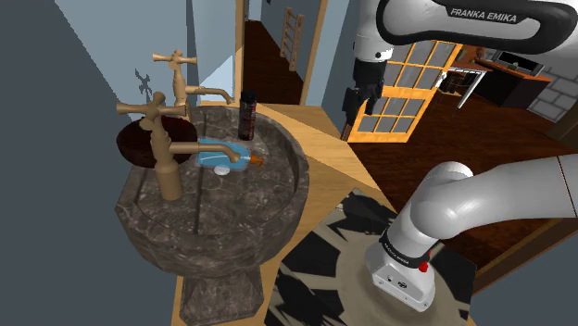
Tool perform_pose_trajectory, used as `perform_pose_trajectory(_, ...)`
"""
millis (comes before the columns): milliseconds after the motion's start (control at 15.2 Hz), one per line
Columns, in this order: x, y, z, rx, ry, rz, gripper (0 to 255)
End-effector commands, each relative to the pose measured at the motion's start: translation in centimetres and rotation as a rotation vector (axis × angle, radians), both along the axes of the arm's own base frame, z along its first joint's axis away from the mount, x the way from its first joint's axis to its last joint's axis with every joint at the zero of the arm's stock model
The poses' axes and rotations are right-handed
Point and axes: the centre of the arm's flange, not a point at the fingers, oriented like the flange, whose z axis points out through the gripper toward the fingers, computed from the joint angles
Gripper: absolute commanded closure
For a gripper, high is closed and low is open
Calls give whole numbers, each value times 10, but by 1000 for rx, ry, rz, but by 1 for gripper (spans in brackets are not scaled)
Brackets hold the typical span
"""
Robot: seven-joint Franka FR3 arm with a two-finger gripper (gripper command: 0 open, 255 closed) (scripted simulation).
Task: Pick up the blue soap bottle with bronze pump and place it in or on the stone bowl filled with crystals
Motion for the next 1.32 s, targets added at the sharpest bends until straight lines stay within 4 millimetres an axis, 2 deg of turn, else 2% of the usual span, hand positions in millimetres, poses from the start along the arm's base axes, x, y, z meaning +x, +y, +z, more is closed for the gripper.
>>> perform_pose_trajectory(0, 0, 0, 0, 0, 0, 0, 0)
perform_pose_trajectory(660, 66, 26, -88, 36, -148, 282, 0)
perform_pose_trajectory(1254, 126, 68, -157, 68, -280, 536, 0)
